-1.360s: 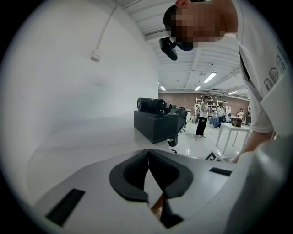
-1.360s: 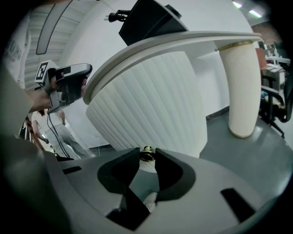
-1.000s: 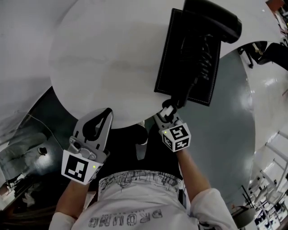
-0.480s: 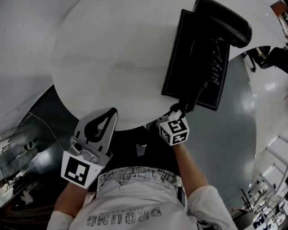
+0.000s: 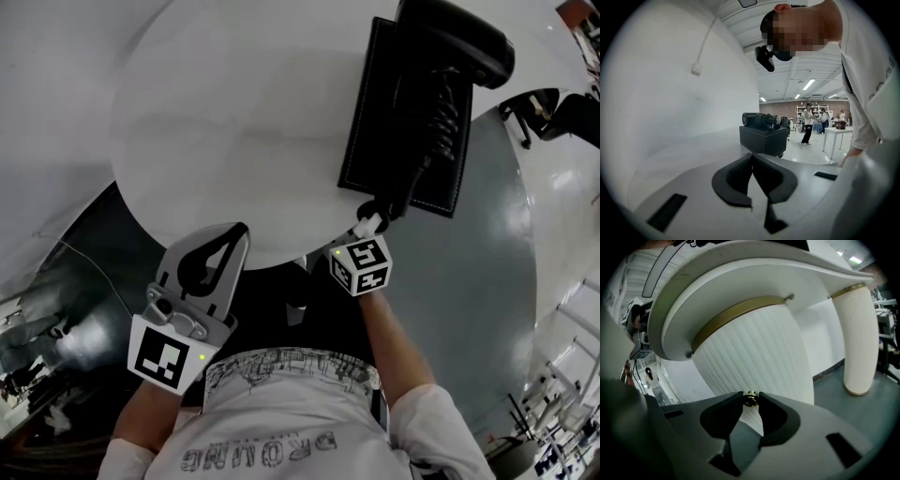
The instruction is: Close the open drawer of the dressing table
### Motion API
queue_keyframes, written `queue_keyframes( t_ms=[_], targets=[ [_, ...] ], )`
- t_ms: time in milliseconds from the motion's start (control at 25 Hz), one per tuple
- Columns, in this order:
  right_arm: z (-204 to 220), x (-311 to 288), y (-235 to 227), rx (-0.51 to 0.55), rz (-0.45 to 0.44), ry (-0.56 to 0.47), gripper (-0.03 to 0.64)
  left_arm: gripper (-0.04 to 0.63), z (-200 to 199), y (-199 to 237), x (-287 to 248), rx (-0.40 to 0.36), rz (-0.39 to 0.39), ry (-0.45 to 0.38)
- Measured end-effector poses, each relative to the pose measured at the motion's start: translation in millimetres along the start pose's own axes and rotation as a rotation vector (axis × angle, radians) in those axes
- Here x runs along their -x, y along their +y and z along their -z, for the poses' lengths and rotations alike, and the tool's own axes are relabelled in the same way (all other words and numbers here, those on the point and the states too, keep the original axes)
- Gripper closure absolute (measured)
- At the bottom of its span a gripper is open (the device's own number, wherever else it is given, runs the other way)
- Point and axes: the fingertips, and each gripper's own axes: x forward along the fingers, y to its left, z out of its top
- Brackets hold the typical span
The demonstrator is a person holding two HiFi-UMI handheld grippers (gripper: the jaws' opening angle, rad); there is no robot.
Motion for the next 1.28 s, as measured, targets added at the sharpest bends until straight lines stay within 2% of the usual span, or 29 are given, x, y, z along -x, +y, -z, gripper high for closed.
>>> queue_keyframes(
  t_ms=[120,280,560,1000,1280],
  targets=[
    [-1.2,0.4,-1.7,-0.023,0.006,0.011,0.499,0.574,-4.7,-2.7,0.7,0.003,0.01,-0.007],
    [-2.3,14.8,-0.5,-0.032,0.023,0.025,0.443,0.574,-10.7,-3.7,5.6,0.008,0.021,-0.004],
    [-15.9,52.4,3.0,-0.027,0.064,0.036,0.439,0.574,-32.8,-5.7,10.3,0.019,0.03,-0.018],
    [-69.6,116.0,39.0,0.013,0.081,0.026,0.439,0.574,-96.9,-22.9,23.4,0.024,0.029,-0.069],
    [-119.1,156.9,68.1,0.053,0.073,-0.003,0.44,0.574,-140.7,-32.3,32.7,0.029,0.018,-0.109]
  ],
)
